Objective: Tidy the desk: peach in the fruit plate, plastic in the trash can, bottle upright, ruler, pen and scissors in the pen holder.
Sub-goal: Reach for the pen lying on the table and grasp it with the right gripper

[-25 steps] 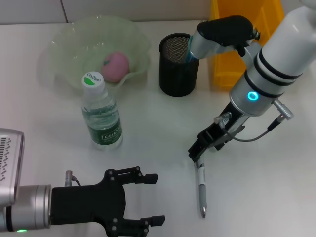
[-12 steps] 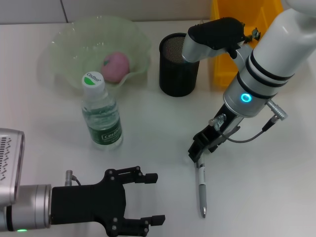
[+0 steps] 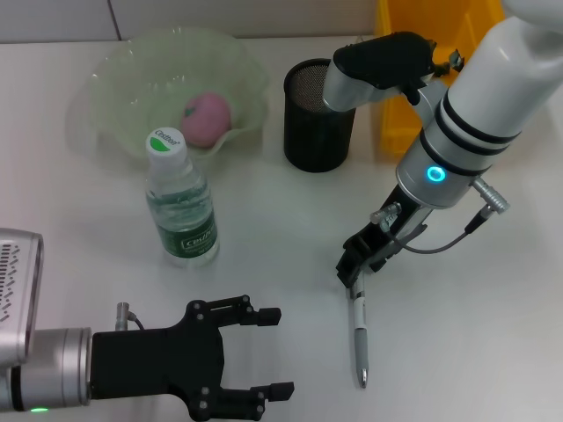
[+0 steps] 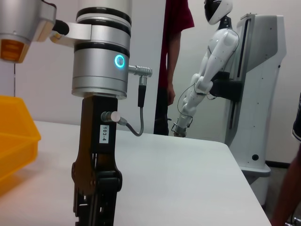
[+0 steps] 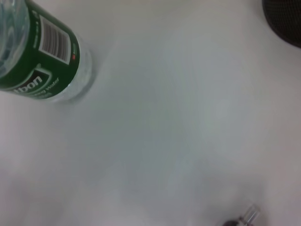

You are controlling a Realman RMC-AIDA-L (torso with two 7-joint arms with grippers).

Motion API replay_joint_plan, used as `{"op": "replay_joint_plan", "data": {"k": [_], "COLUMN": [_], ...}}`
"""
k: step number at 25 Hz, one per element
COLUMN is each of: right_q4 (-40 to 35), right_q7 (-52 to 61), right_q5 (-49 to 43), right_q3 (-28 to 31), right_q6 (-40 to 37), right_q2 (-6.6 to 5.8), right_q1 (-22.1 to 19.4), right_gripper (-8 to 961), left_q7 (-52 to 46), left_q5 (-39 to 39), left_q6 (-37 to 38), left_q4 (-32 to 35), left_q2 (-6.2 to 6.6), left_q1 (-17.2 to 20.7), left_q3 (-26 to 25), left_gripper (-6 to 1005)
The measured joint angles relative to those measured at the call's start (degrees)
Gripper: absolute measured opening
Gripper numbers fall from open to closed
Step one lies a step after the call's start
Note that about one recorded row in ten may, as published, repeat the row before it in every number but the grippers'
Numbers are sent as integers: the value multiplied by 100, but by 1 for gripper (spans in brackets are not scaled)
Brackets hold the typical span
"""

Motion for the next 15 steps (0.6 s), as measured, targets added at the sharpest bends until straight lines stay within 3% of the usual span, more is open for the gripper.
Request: {"op": "replay_joint_plan", "data": {"k": [4,9,15], "right_q4": [6,67,51], "right_q7": [0,0,0], "right_q5": [-15,-43,-33], "right_q3": [-115,-141,-141], "right_q6": [0,4,23], "right_q2": [0,0,0], "right_q1": [21,50,73], "right_gripper": [474,295,210], "left_q7": [4,12,13], "left_q5": [0,0,0], "left_q6": [0,0,0], "left_q4": [0,0,0], "left_q2": [0,0,0], "left_q1": [0,0,0], "left_q3": [4,18,19], "left_gripper": [797,797,797]}}
